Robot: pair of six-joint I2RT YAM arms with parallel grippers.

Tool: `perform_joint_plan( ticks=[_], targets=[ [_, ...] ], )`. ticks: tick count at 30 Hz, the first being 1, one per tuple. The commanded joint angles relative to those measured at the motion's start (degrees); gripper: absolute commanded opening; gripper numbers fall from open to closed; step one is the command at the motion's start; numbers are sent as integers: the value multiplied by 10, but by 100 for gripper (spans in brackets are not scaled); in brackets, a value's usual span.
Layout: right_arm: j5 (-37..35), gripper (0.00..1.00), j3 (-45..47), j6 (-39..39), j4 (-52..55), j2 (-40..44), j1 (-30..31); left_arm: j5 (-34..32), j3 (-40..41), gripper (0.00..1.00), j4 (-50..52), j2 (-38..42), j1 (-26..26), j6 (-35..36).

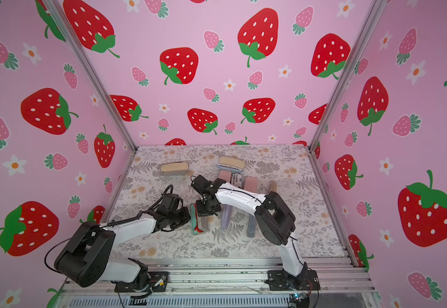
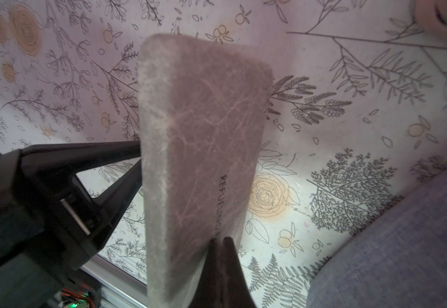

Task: Close the glasses case
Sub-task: Close the glasses case at the center of the board, then move the glasses case to the center of the board.

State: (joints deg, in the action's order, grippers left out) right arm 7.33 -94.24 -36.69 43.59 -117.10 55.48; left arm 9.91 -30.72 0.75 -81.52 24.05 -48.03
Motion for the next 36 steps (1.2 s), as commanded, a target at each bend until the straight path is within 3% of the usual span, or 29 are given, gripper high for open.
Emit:
perform_joint_plan(
  ticks=[1,19,28,36],
  targets=[
    [31,1,-21,-5,-23,-25,18,13,-5,0,16,-22,14,-10],
    [6,3,-7,-16,-29,-12,21,10,0,0,15,-12,18,-11],
    [-83,9,52,-33,-25,97,6,23,-3,0,6,-15,21,-9],
    [-138,22,122,-40,-14,212,-27,30,-32,0,-7,-48,51,-14]
  ],
)
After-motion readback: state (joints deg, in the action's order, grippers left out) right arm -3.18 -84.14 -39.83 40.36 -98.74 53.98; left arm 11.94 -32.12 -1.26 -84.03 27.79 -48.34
